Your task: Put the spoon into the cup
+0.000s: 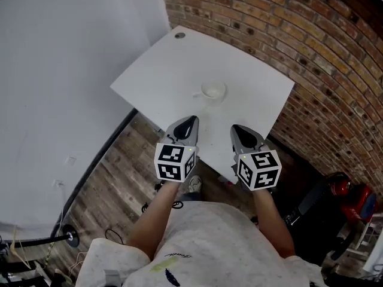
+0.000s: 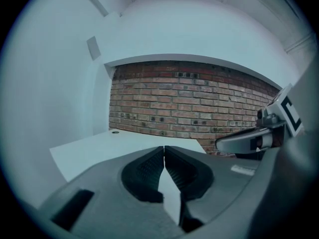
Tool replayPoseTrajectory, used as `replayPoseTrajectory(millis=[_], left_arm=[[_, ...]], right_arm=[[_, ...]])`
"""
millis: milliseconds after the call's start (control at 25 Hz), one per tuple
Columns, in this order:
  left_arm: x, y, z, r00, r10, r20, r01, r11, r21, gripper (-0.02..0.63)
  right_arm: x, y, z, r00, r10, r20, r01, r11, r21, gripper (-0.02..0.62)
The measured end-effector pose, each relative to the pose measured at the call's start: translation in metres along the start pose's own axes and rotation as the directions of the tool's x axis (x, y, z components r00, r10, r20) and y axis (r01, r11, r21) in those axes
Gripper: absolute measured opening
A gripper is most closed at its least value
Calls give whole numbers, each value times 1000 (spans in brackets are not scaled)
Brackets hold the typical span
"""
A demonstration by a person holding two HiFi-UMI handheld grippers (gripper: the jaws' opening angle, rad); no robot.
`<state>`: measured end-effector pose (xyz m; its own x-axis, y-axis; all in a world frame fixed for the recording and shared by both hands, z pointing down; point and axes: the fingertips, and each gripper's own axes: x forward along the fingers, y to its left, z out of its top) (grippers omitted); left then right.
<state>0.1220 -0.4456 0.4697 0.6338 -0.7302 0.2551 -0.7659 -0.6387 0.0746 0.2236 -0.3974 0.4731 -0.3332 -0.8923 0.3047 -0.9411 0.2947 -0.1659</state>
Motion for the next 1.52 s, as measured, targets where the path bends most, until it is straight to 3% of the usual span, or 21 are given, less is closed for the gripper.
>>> replayPoseTrajectory(millis=[880,1520], left_arm=[[89,60,-13,974,-192,-124,197,980,34,6],[129,68,-26,948,-248,-201,269,960,82,6]], right_arm=[[95,-5,32,989,-147,-28,147,989,-10,11],[119,-18,33,975,-217,-52,218,976,-1,11]])
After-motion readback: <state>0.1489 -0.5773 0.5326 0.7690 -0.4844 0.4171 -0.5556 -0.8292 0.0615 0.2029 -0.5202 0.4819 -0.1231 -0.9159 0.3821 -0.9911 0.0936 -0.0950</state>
